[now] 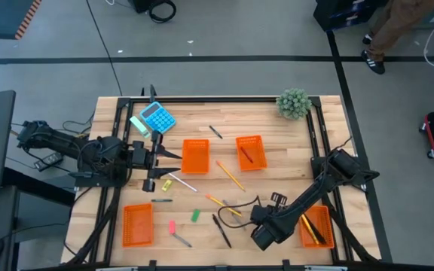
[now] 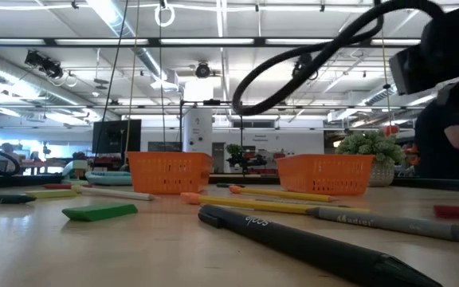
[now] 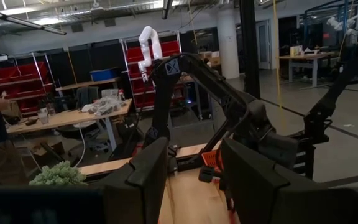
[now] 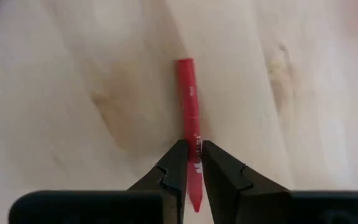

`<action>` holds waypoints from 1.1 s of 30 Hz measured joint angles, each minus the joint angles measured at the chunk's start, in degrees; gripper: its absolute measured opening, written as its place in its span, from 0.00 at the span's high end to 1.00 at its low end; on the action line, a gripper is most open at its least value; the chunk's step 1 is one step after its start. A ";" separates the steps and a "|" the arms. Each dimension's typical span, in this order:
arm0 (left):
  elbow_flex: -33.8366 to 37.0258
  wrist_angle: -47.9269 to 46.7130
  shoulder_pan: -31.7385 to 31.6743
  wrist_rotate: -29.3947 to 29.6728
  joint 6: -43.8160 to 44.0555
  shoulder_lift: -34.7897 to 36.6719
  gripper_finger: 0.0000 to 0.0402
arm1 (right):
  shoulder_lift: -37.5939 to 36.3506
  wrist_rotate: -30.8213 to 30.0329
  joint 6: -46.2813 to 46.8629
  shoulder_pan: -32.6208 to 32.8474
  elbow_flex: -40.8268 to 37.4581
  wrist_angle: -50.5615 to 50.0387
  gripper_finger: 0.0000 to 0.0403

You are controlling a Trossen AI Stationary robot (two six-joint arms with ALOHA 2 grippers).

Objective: Sort crayons/erasers/pens/pencils in bins
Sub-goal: Put the red crayon into the top right orange bin

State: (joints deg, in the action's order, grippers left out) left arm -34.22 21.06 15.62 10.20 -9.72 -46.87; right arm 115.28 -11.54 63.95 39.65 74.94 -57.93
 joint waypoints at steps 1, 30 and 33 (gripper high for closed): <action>0.00 0.04 0.00 -0.02 0.00 0.00 0.60 | 0.00 -0.34 0.01 -0.27 -0.11 0.41 0.86; -0.01 -0.33 0.00 0.00 0.07 0.00 0.60 | -0.44 3.93 0.22 -1.32 -2.60 4.65 0.86; 0.00 -0.33 0.00 0.00 0.07 0.00 0.60 | -0.37 4.30 1.56 -1.32 -2.41 5.41 0.86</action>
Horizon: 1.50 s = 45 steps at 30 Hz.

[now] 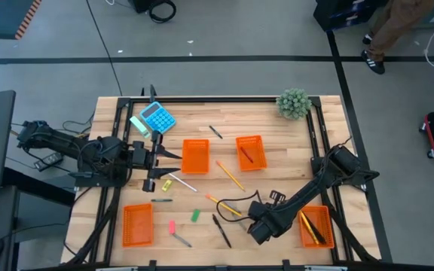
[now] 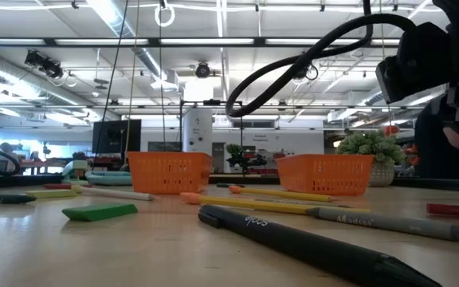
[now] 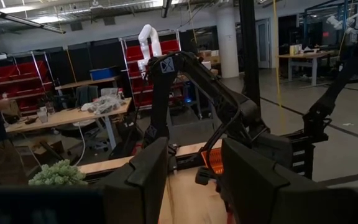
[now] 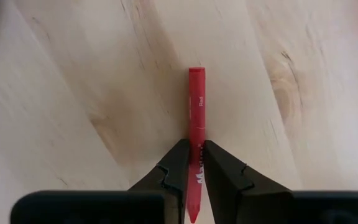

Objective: Sort crayons/erasers/pens/pencils in bins
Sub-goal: Put the red crayon into the top right orange bin

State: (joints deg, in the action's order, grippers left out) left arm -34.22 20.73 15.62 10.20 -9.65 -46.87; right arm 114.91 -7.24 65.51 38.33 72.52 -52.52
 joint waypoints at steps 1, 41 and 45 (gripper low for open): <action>-0.01 0.00 0.00 0.00 0.00 0.00 0.60 | 0.00 0.22 0.26 0.00 0.24 0.29 0.86; 0.00 -0.06 0.02 -0.02 0.52 0.00 0.60 | -0.34 -1.12 -1.08 1.62 0.38 8.71 0.92; -0.01 -0.06 0.00 0.00 0.50 0.00 0.60 | -2.67 -0.54 -1.25 1.59 0.16 9.46 0.92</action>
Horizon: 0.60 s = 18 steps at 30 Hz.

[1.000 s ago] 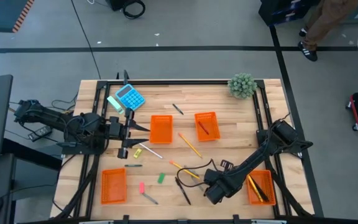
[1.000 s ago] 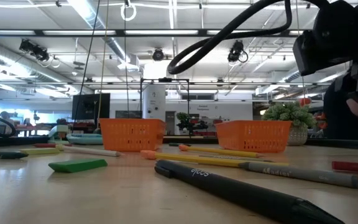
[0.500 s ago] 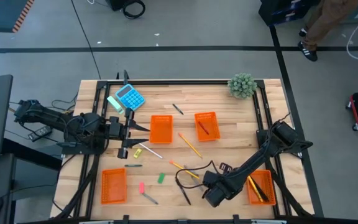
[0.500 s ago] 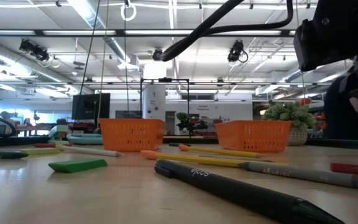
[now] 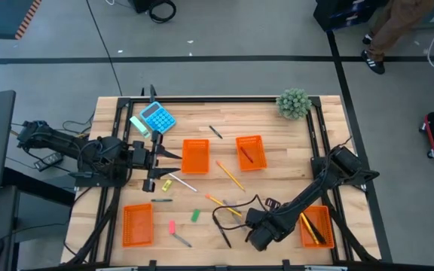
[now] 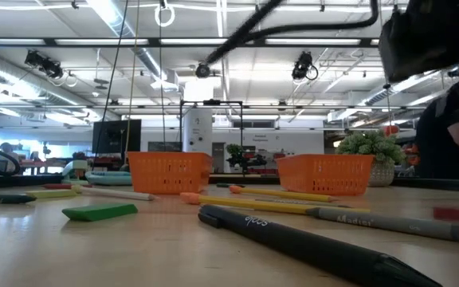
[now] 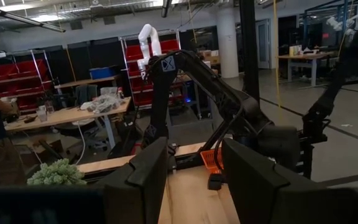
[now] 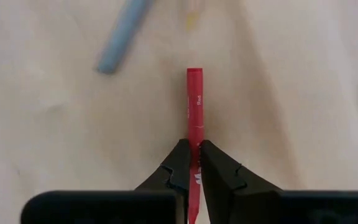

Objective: Sort crayons/erasers/pens/pencils in bins
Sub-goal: Put the red crayon into the top right orange bin

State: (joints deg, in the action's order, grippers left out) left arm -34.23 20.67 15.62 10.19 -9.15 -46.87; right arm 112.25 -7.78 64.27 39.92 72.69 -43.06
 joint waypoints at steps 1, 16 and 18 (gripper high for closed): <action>-0.01 0.00 0.00 0.00 -0.04 0.00 0.60 | -1.37 -0.32 0.09 0.11 0.00 -0.07 0.92; -0.01 -0.02 0.00 0.00 -0.37 0.01 0.60 | -13.53 -11.41 -7.31 -8.33 0.17 -14.77 0.93; -0.01 0.02 0.00 0.00 -0.41 0.02 0.60 | -14.32 -12.44 -11.13 -12.30 0.17 -15.30 0.92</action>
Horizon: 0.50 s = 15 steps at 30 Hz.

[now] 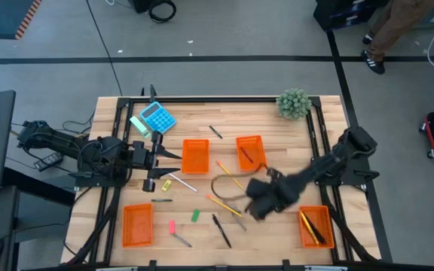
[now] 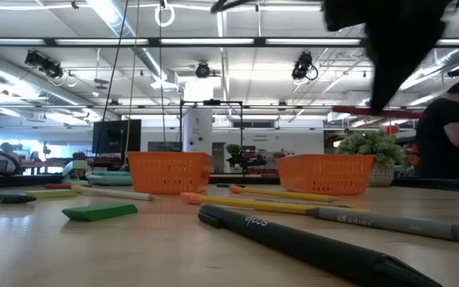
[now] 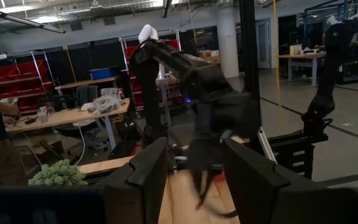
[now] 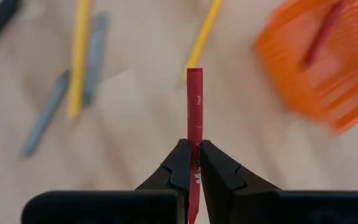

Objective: Sort crayons/erasers/pens/pencils in bins
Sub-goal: Put the red crayon into the top right orange bin

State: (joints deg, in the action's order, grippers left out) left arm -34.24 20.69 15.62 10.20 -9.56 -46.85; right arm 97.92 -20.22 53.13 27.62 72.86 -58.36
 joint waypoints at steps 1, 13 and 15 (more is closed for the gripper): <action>0.00 -0.02 0.00 0.00 -0.02 -0.02 0.60 | -0.43 -0.42 -1.98 -2.15 0.00 0.14 0.92; 0.00 -0.02 -0.01 -0.02 -0.08 -0.01 0.60 | -1.09 0.34 -21.50 -27.23 0.00 0.90 0.92; 0.00 -0.02 -0.01 -0.01 -0.11 -0.01 0.60 | -1.09 2.01 -22.90 -29.88 -0.03 1.18 0.92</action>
State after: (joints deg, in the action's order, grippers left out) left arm -34.24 20.67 15.61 10.19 -9.67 -46.86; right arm 96.84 -18.22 30.23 -2.26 72.83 -57.18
